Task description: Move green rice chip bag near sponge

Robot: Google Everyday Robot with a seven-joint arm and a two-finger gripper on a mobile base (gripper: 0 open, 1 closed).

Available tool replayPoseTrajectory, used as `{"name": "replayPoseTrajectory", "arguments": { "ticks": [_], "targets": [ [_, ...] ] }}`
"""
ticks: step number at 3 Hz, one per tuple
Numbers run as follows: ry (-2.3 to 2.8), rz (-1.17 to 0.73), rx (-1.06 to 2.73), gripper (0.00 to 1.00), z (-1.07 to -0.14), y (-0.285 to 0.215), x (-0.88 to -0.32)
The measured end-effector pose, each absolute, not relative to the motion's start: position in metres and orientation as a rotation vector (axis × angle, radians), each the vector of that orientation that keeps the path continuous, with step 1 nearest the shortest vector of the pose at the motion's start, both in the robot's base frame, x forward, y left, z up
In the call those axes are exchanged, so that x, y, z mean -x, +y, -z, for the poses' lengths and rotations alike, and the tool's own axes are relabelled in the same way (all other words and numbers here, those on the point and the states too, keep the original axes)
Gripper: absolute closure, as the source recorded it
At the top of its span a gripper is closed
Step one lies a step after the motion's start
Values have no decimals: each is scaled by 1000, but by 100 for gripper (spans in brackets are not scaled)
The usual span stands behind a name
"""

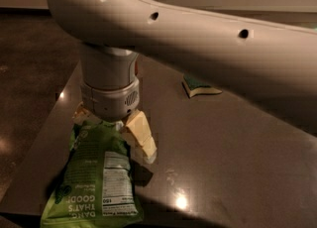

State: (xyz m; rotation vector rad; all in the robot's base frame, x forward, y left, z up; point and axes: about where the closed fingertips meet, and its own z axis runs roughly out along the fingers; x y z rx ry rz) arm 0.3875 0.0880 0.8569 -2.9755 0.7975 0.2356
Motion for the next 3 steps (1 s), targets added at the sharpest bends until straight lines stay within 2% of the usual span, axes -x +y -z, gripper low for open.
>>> {"name": "replayPoseTrajectory", "arguments": {
  "ticks": [1,3],
  "targets": [
    [801,-265,2937,19,-856,89,-384],
    [832,-282,2889,65,-861,85,-384]
  ]
}}
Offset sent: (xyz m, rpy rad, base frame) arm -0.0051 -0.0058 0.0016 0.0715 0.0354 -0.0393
